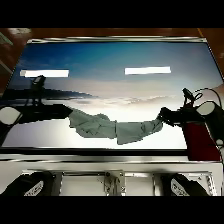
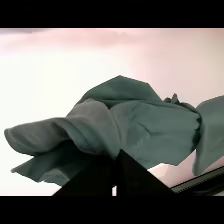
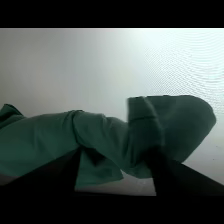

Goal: Fold the shirts.

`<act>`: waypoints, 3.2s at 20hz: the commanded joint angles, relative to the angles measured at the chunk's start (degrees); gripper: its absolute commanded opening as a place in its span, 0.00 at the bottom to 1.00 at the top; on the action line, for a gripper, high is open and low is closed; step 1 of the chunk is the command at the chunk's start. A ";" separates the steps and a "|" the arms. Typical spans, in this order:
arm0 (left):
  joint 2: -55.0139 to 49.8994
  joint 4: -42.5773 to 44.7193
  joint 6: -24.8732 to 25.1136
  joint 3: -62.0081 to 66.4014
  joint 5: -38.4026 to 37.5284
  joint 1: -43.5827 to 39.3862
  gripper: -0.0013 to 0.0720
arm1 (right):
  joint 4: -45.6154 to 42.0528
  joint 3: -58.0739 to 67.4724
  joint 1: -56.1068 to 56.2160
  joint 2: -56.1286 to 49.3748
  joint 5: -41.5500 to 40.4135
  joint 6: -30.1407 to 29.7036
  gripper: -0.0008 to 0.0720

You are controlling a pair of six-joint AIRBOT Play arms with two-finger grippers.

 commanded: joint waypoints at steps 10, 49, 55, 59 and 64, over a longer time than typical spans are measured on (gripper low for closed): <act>-4.57 0.22 -0.81 -1.73 2.21 -1.29 0.07 | 2.16 -4.04 4.74 -5.44 10.80 -8.83 0.93; -4.57 0.22 -0.81 -1.73 1.88 -1.29 0.07 | 14.60 -8.63 14.03 -13.73 -5.64 -5.35 0.41; -4.55 0.98 -0.17 -1.62 1.86 -1.27 0.07 | 14.88 -7.91 13.97 -13.64 -3.30 -8.20 0.10; -3.98 5.20 -0.13 4.22 -1.05 1.68 0.07 | 14.29 1.09 13.97 -10.47 5.68 -11.74 0.10; 0.00 5.70 3.32 28.68 -7.34 12.59 0.07 | 2.80 26.25 13.97 4.61 6.43 -10.25 0.09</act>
